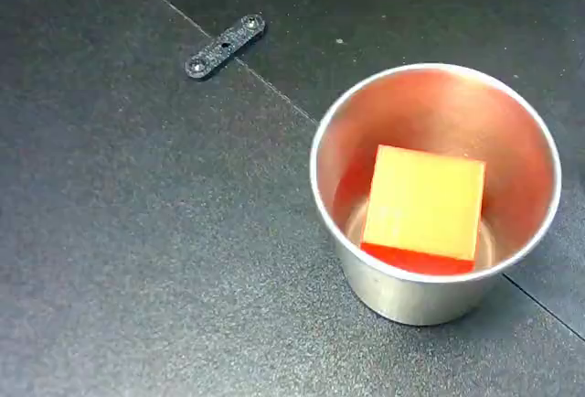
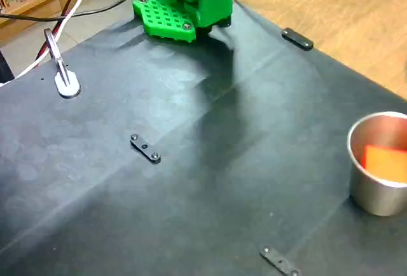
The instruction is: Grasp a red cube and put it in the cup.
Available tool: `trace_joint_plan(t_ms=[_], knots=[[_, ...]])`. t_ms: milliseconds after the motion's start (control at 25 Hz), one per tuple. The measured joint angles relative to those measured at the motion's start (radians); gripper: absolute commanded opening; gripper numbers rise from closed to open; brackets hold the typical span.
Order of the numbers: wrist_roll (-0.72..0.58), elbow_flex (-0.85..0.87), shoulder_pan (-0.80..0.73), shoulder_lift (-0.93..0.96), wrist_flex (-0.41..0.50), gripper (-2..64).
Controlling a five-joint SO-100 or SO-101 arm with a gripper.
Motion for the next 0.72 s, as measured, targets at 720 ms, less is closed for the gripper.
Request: trace_joint_plan(t_ms=[720], knots=[[0.158,0.163,0.000,0.167,0.000,26.0]])
